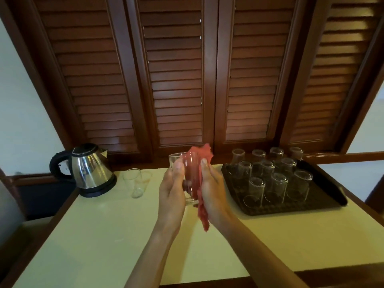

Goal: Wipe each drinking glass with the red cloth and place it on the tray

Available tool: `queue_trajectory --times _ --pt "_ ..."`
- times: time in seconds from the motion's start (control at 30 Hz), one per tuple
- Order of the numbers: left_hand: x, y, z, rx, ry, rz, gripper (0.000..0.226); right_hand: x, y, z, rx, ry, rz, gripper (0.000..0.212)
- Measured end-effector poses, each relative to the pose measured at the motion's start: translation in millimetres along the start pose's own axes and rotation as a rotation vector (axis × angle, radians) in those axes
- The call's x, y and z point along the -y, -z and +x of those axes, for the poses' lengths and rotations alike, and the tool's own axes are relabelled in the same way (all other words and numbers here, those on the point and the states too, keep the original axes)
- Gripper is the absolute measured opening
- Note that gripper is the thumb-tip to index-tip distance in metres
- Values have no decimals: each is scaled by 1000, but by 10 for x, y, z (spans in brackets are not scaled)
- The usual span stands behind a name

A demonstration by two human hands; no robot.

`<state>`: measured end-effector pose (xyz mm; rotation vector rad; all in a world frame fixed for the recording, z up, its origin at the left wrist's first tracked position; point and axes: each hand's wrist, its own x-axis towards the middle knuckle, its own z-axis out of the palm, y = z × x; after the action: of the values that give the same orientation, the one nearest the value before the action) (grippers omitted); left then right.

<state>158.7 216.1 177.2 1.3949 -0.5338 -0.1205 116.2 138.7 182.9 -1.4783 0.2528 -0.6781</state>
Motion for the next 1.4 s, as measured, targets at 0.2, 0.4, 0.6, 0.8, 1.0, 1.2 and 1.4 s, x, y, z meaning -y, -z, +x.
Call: queue_trajectory --times 0.2,0.4,0.6,0.8,1.0,1.2,1.4 --pt "126 117 165 -97 -115 111 35 106 -103 -197 29 44 -2 33" --pt "56 94 81 -140 -93 33 53 114 -95 -204 42 -127 12 37" --pt "155 120 -1 -90 -79 80 42 210 -158 -88 -19 -213 52 47" --pt "42 177 161 -152 -167 21 46 119 -34 -231 -54 -635 264 55" --pt "-21 238 95 -137 -123 -155 67 322 123 -154 -120 -606 318 50" --pt "-102 288 225 -143 -85 -184 76 368 26 -198 -176 -593 305 54" --pt "-89 247 213 -118 -88 -270 60 352 45 -165 -133 -586 271 52"
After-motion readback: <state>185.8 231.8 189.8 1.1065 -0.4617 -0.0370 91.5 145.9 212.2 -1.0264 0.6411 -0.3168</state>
